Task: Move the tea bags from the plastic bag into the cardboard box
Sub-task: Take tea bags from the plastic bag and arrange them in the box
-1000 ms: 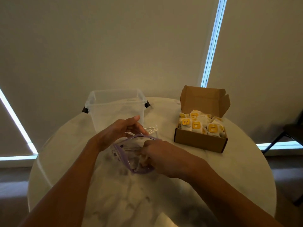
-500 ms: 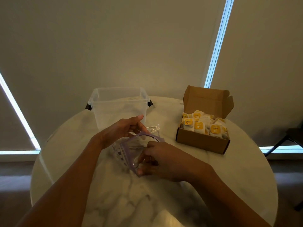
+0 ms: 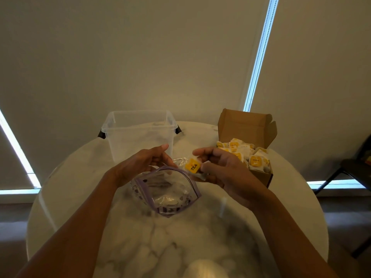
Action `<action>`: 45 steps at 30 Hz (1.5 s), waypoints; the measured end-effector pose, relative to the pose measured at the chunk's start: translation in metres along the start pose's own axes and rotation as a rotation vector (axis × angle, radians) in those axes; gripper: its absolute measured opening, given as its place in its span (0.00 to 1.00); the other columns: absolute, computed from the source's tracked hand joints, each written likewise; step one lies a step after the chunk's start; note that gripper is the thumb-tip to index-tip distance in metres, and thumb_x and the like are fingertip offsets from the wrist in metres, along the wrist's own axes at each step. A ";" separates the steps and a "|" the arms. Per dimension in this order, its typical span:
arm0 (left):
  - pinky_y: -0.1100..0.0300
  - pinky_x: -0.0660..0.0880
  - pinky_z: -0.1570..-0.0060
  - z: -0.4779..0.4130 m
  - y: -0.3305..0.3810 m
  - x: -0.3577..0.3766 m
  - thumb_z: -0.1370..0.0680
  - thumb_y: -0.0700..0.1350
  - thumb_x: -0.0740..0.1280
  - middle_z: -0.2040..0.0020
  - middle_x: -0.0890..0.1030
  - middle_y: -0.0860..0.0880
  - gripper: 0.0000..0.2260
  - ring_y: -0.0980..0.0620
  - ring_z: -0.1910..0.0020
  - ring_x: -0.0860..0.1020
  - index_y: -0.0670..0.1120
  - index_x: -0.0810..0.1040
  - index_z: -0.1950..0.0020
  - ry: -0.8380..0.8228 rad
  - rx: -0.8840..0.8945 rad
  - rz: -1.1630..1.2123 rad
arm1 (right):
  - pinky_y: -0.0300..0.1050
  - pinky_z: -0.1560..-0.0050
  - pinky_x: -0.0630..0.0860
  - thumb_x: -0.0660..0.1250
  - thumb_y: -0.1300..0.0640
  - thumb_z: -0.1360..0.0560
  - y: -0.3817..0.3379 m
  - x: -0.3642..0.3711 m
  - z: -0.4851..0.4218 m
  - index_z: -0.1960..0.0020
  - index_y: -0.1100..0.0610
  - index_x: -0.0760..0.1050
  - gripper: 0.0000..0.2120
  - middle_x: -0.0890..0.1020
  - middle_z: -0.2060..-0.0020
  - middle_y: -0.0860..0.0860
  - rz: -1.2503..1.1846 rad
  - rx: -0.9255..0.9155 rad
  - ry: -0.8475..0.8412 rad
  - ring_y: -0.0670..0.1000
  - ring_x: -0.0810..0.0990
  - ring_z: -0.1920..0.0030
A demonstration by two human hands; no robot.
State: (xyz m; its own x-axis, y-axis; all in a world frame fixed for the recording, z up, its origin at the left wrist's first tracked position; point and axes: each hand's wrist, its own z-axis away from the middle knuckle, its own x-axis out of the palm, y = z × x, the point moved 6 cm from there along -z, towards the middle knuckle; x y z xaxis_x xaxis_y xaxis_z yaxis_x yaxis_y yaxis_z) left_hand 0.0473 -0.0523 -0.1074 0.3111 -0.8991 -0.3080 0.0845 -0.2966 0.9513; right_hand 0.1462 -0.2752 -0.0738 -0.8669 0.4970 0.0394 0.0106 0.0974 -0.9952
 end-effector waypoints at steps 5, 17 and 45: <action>0.32 0.70 0.22 -0.006 -0.005 0.000 0.18 0.69 0.62 0.38 0.89 0.43 0.30 0.38 0.34 0.84 0.45 0.90 0.45 -0.029 -0.007 0.038 | 0.53 0.45 0.85 0.64 0.69 0.17 0.001 -0.015 0.003 0.39 0.60 0.84 0.13 0.86 0.41 0.60 -0.252 0.018 0.014 0.62 0.85 0.38; 0.29 0.67 0.21 -0.015 -0.016 -0.003 0.27 0.76 0.70 0.36 0.87 0.37 0.37 0.32 0.32 0.82 0.42 0.90 0.45 -0.104 -0.030 0.164 | 0.43 0.52 0.84 0.79 0.53 0.25 -0.004 -0.126 0.040 0.47 0.48 0.87 0.07 0.89 0.55 0.43 0.342 -0.306 0.815 0.44 0.87 0.52; 0.50 0.75 0.27 0.022 0.043 0.005 0.26 0.68 0.72 0.35 0.86 0.57 0.24 0.55 0.32 0.81 0.57 0.86 0.36 -0.184 0.150 -0.351 | 0.31 0.55 0.73 0.75 0.60 0.22 -0.023 -0.019 0.051 0.43 0.52 0.83 0.08 0.81 0.53 0.44 0.952 -0.649 0.508 0.42 0.78 0.56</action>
State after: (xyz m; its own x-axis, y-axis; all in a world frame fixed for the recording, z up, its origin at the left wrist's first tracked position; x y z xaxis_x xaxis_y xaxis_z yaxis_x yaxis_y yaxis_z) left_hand 0.0319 -0.0767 -0.0690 0.1131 -0.7733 -0.6239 0.0122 -0.6268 0.7791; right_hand 0.1375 -0.3309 -0.0559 -0.0931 0.8640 -0.4947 0.8922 -0.1481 -0.4266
